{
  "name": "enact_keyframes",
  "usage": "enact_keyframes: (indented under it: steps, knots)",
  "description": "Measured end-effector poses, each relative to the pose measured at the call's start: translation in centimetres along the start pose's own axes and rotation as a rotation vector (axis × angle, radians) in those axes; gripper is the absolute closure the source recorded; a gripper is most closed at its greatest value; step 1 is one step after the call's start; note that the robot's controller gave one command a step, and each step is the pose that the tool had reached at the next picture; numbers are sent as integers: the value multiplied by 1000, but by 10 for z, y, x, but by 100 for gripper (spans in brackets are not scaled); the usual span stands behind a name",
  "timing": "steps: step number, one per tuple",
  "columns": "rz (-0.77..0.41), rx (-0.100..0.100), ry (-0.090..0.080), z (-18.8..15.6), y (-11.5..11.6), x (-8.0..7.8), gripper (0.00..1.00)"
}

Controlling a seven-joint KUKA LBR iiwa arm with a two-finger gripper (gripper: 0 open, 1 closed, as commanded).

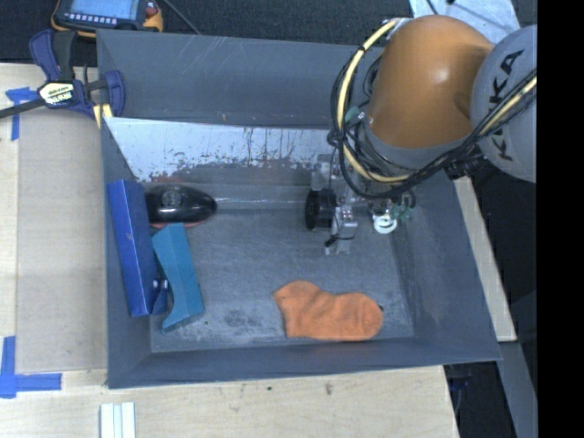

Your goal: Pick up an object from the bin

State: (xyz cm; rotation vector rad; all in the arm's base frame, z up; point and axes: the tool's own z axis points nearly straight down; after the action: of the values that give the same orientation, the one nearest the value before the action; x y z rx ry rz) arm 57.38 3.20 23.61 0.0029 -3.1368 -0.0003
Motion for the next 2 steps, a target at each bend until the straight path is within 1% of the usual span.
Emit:
enact_keyframes:
  steps: [1,2]
  knots:
    - [1,0,-9,-5,0,-1,0]
    - [31,-1,-13,51,-17,24,0]
